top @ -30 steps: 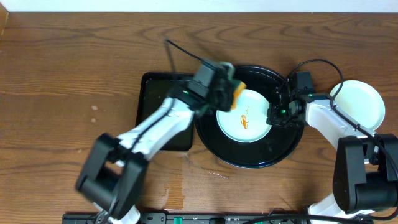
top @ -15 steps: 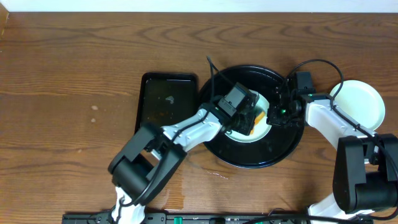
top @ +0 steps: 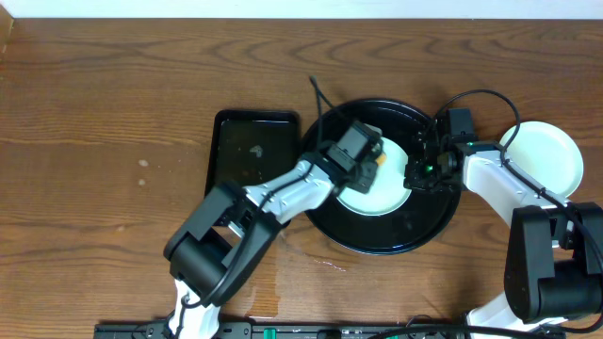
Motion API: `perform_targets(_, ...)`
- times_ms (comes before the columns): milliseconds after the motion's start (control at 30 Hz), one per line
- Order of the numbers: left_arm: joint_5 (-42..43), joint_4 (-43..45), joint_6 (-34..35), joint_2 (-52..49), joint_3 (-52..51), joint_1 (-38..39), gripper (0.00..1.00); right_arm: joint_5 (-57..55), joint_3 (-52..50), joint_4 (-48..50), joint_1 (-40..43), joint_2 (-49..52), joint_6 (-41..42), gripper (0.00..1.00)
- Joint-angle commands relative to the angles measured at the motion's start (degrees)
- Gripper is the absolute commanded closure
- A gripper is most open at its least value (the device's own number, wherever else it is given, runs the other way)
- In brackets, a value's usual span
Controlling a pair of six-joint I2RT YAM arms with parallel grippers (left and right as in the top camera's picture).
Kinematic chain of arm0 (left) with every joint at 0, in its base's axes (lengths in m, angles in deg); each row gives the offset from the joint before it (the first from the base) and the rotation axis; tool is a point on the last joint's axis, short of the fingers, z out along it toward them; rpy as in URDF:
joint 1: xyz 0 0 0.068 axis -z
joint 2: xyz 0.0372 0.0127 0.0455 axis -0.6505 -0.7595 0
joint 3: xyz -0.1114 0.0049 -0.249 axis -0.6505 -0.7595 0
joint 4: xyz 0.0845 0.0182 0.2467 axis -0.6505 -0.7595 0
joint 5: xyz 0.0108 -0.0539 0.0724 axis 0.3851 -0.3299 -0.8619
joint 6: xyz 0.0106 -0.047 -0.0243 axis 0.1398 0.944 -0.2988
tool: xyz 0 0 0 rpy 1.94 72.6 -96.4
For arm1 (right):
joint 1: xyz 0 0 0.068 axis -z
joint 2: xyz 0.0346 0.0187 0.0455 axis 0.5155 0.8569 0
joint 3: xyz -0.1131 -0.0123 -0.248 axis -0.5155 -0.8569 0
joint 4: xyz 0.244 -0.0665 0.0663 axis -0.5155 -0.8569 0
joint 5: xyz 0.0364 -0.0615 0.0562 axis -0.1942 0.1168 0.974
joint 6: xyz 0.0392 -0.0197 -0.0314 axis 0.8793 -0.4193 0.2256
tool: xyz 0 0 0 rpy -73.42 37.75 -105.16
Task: Clean dirty plates on tray and stack at the side
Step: 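Scrub the light-green plate with the sponge in the left gripper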
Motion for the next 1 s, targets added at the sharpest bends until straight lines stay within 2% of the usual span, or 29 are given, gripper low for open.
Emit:
perform_targets(0, -4.57, -0.83, -1.38, -0.96, 0.79, -2.60, 0.92, -1.42, -1.20, -0.96, -0.17, 0.15, -0.13, 0.99)
perform_targets(200, 9.62, -1.44, -1.55, 6.16, 0.85, -2.05, 0.92, -1.44, -1.20, -1.38, -0.17, 0.15, -0.15, 0.99)
perform_targets(367, 9.94, -0.50, -1.57, 9.86, 0.85, 0.17, 0.92, -1.44, -1.20, -1.31, -0.17, 0.15, -0.15, 0.99)
perform_targets(567, 9.90, 1.81, -1.53, 6.32, 0.79, 2.38, 0.92, -1.42, -1.20, -1.36, -0.17, 0.15, -0.15, 0.99)
perform_targets(800, 10.05, 7.02, 8.26, -0.44, 0.79, 2.86, 0.92, -1.42, -1.20, -1.36, -0.17, 0.15, -0.15, 0.99)
perform_targets(967, 14.75, 7.80, 8.52, -3.04, 0.79, 4.22, 0.92, -1.42, -1.20, -1.36, -0.17, 0.13, -0.13, 0.99)
